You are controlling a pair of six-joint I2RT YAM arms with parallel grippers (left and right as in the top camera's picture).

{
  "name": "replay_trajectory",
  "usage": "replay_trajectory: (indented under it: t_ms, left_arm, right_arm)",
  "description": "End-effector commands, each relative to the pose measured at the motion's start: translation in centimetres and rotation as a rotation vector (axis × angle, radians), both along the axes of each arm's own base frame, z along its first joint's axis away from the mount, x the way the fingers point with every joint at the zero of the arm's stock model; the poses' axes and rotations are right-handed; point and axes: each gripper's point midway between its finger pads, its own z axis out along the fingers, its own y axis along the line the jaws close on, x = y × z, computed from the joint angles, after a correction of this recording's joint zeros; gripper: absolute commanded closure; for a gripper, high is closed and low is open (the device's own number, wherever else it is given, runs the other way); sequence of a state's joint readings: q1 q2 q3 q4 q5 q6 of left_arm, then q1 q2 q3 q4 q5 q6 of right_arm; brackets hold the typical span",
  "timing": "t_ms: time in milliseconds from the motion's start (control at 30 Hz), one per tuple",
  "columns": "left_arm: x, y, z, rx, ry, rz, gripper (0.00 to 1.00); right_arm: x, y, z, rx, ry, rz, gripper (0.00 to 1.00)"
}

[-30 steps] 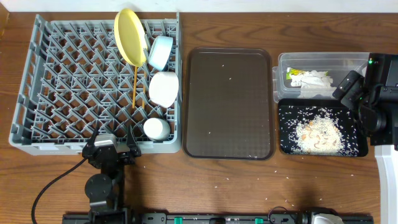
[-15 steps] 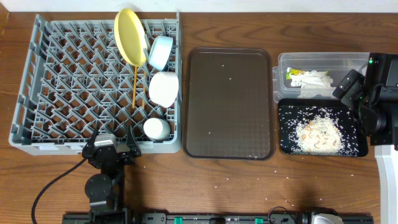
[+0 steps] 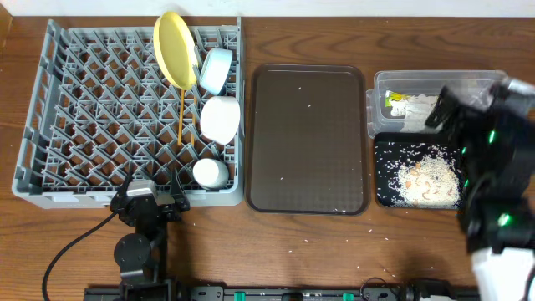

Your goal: Sort waste into correct bins and load items into the dishwasher

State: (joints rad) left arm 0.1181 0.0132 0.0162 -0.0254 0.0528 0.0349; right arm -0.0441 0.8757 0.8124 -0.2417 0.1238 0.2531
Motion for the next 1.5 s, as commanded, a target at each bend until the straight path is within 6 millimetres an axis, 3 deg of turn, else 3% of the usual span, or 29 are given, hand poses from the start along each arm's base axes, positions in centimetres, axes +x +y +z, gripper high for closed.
replay_trajectory:
  t_ms: [0, 233, 433, 767, 967, 1467]
  left_arm:
    - [-0.1, 0.2, -1.6, 0.011, 0.055, 0.008, 0.09]
    - [-0.1, 0.2, -1.6, 0.011, 0.055, 0.008, 0.09]
    - [-0.1, 0.2, -1.6, 0.011, 0.055, 0.008, 0.09]
    - [-0.1, 0.2, -1.6, 0.011, 0.055, 0.008, 0.09]
    - [-0.1, 0.2, -1.6, 0.011, 0.055, 0.008, 0.09]
    - [-0.1, 0.2, -1.6, 0.011, 0.055, 0.008, 0.09]
  right_arm:
    - [-1.8, 2.2, -3.2, -0.025, -0.035, 0.096, 0.01]
    - [-6.0, 3.1, -5.6, -0.033, -0.279, 0.116, 0.01]
    - [-7.6, 3.0, -7.7, -0.026, -0.356, 0.114, 0.01]
    - [-8.3, 3.3, -10.0, -0.017, -0.351, 0.129, 0.01]
    - [-8.5, 4.3, -13.0, -0.006, -0.231, 0.186, 0.01]
    - [-8.5, 4.8, -13.0, -0.022, -0.228, 0.221, 0.01]
